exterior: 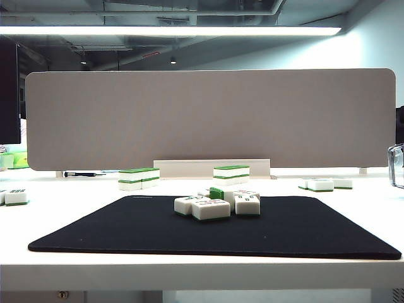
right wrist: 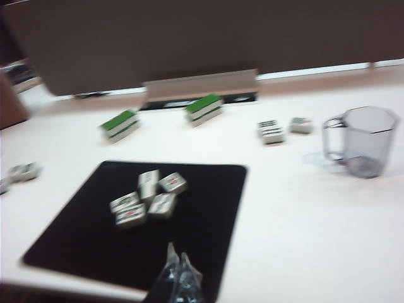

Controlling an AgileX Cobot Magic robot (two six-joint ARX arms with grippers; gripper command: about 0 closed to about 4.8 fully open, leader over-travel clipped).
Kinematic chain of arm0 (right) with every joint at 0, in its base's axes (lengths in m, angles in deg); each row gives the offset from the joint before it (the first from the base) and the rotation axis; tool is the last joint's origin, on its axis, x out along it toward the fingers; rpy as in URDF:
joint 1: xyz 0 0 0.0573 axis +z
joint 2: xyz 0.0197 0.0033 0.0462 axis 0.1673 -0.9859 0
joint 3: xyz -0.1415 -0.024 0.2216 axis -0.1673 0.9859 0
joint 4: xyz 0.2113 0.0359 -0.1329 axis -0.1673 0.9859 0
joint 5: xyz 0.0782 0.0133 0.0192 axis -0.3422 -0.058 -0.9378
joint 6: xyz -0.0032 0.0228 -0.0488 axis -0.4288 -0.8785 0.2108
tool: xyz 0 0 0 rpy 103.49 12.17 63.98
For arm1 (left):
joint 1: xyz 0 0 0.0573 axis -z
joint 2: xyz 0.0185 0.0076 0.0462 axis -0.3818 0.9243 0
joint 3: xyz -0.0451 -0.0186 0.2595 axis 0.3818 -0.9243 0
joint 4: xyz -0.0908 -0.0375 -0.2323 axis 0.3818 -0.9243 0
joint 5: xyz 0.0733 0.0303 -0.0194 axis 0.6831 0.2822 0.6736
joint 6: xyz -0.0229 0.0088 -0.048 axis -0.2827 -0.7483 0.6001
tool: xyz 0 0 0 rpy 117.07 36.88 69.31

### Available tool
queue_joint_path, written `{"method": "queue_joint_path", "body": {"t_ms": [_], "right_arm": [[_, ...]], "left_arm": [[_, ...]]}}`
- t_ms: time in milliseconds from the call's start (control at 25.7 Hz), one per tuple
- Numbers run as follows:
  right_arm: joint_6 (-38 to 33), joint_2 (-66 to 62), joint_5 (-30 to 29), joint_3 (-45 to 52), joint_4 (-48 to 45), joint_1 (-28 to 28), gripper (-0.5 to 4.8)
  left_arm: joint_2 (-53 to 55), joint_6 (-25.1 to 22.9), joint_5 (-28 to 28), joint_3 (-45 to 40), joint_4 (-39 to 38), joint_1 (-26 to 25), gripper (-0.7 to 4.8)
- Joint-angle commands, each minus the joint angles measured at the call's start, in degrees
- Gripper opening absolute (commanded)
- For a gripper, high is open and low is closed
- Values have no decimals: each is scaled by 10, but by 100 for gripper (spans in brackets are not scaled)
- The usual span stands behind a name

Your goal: Align six mahjong tiles in a row on the table.

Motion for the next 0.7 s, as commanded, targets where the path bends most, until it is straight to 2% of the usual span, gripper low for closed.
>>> {"method": "queue_joint_path", "body": {"t_ms": [39, 311, 505, 583, 622, 699], "right_arm": [[1, 7, -54, -29, 48, 0, -1], [1, 7, -153, -59, 105, 0, -1], [1, 7, -191, -59, 155, 0, -1], [1, 7, -191, -59, 154, 0, -1], [1, 7, -190, -59, 153, 0, -1], [1, 7, -190, -59, 153, 0, -1]], "left_arm": [[0, 0, -2, 0, -5, -1, 18], [0, 0, -2, 0, -5, -1, 18], [0, 0, -10, 1, -5, -1, 18], [0, 4, -36, 3, -4, -1, 18], [0, 21, -70, 11, -6, -1, 17], [0, 47, -93, 23, -8, -1, 17]]}}
